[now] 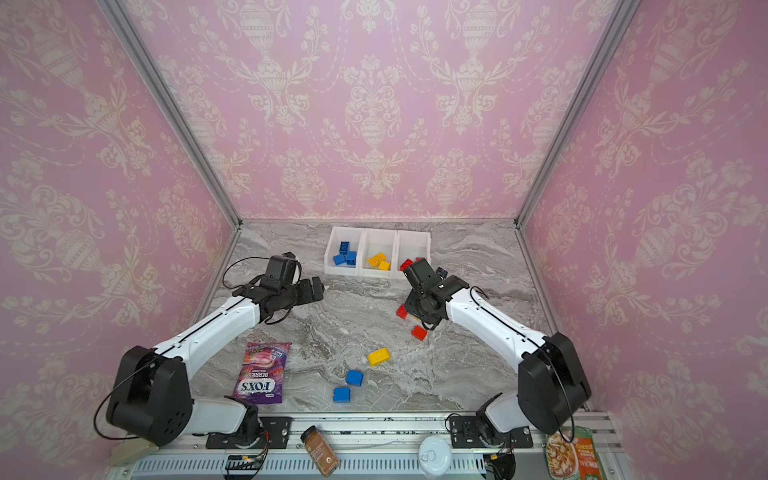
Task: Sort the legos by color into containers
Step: 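Grasp and lift the yellow brick with the right gripper toward the bin, then lower the yellow brick into the middle compartment and open the right gripper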
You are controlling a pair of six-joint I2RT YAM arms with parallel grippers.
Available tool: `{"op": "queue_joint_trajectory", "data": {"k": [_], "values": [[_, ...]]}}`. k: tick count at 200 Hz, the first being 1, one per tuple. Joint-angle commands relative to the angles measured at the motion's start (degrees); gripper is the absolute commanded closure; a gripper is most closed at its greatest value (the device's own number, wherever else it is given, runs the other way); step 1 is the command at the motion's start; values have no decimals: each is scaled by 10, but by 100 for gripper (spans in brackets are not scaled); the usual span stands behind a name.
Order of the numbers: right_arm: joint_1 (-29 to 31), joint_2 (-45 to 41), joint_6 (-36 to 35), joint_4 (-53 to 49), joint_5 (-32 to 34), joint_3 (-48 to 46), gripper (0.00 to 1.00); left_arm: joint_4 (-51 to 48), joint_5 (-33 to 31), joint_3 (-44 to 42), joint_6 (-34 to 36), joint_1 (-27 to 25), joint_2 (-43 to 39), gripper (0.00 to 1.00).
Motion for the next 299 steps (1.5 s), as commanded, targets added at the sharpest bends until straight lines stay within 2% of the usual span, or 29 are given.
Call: {"op": "queue_joint_trajectory", "data": {"k": [1, 75, 175, 218, 237, 260, 299], "values": [[-3, 58, -72, 15, -12, 89, 72, 21, 18, -19, -18, 3, -14, 1], [-22, 266, -168, 36, -33, 344, 71, 29, 24, -48, -21, 1, -29, 1], [-46, 434, -186, 64, -48, 525, 69, 29, 28, -49, -24, -4, -21, 1], [-54, 479, -186, 54, -50, 572, 59, 28, 27, -46, -26, -5, -20, 1], [-55, 486, -189, 53, -48, 580, 51, 27, 27, -44, -27, -6, -20, 1], [-56, 482, -193, 54, -48, 579, 40, 24, 25, -41, -25, -7, -20, 1], [-55, 449, -205, 74, -57, 548, 33, 23, 23, -38, -25, -8, -18, 1]]}}
